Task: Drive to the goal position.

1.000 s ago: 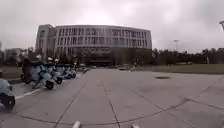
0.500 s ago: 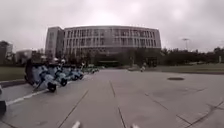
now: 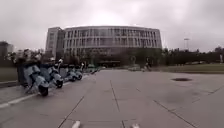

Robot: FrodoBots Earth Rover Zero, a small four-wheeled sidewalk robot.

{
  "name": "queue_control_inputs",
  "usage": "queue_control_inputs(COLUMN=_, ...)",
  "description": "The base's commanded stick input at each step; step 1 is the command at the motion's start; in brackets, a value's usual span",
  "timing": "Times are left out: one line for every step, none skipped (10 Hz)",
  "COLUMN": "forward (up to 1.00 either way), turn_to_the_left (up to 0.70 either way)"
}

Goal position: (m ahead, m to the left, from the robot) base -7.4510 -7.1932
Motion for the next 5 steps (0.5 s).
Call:
queue_control_inputs(forward=0.7, turn_to_the_left=0.0)
queue_control_inputs(forward=0.7, turn_to_the_left=0.0)
queue_control_inputs(forward=0.7, turn_to_the_left=0.0)
queue_control_inputs(forward=0.7, turn_to_the_left=0.0)
queue_control_inputs(forward=0.7, turn_to_the_left=0.0)
